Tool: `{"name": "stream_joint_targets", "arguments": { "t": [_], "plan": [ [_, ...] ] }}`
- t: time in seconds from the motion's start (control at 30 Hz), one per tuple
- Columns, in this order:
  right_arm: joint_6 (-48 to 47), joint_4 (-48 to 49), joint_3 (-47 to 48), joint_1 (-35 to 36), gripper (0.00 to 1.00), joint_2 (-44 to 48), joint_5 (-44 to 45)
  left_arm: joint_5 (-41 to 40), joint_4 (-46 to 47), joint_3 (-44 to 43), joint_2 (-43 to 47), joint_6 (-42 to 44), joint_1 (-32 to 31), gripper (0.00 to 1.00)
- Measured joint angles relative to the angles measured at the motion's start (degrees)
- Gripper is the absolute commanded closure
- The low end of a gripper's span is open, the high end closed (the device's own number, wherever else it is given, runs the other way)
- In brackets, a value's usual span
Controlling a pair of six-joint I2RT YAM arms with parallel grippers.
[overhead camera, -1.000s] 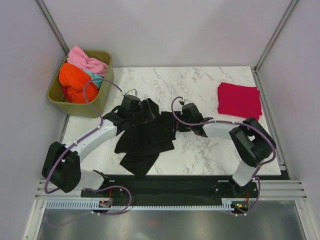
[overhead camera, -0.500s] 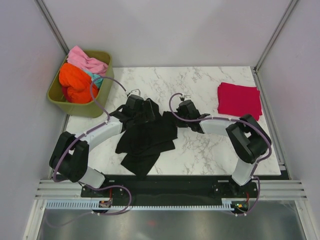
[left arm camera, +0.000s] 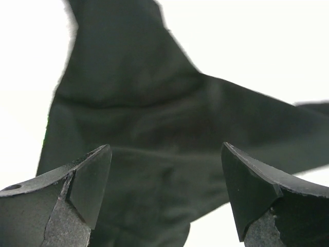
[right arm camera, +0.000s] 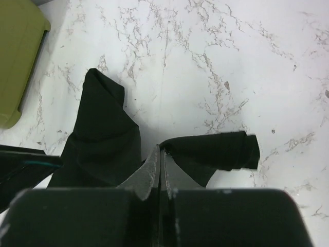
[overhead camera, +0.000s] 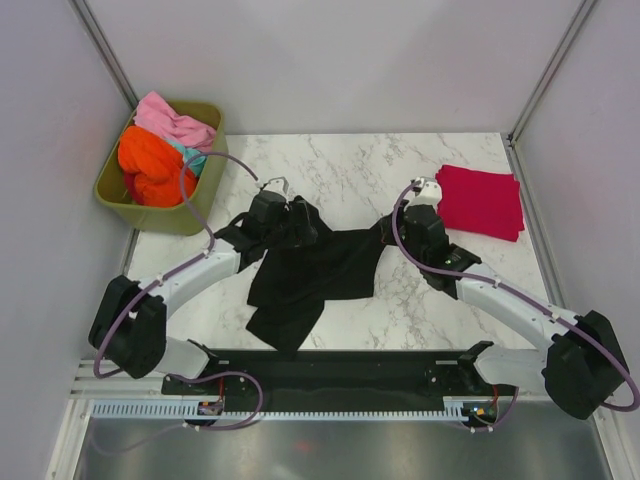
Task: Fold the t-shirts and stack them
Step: Flatten the tshirt out
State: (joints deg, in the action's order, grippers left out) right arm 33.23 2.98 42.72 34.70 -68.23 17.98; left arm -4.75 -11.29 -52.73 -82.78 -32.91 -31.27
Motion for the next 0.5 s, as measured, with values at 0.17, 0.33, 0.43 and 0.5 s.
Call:
{"name": "stream_joint_targets", "arguments": {
  "t": [0.17,0.33,0.43,0.5],
  "plan": [
    [-0.02,-1.27,-0.02,0.00,1.00,0.22,1.18,1.31,2.51,0.66,5.20,2.29,-3.19,0.05],
    [0.85,-4.13,-0.04,0.02,1.00,0.68,6.16,0.57,3.54,0.63,5.09,2.86,-3.52,0.01],
    [3.69,-7.78,0.00,-0.02,1.00,1.53,12.96,-1.25,2.40,0.50,3.56,2.78,-3.30,0.00],
    [6.51,-11.15,0.02,-0.33,1.00,2.58,18.40,-2.29,1.09,0.50,2.89,2.64,-2.99,0.00]
  ]
}}
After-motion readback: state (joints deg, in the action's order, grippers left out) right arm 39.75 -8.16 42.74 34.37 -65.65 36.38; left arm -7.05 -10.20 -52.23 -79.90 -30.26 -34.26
